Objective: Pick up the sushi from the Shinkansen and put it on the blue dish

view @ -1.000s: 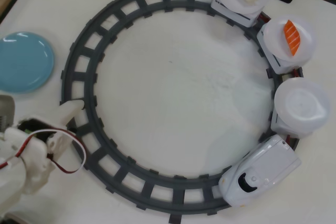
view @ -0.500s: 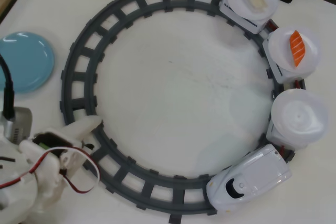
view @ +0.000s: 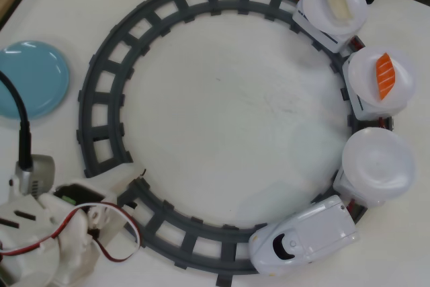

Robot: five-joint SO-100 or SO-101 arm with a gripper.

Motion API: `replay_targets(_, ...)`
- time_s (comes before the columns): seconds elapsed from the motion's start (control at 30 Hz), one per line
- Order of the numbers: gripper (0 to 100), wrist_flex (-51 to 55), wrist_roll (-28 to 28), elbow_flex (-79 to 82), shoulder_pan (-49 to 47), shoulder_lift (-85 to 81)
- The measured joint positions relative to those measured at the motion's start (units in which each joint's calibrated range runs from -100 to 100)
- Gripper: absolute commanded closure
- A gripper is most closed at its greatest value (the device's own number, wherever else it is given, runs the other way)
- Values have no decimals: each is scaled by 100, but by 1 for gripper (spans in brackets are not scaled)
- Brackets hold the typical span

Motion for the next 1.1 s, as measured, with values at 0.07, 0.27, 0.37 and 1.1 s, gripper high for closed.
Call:
replay_targets(0.07, 80, 8, 0, 0, 0, 0)
replay_targets(0.27, 80, 8, -166, 0, 0, 0)
replay_targets(0.37, 80, 25, -197, 0, 0, 0)
replay_targets(1.1, 80, 487, -455, -3220, 57, 3011)
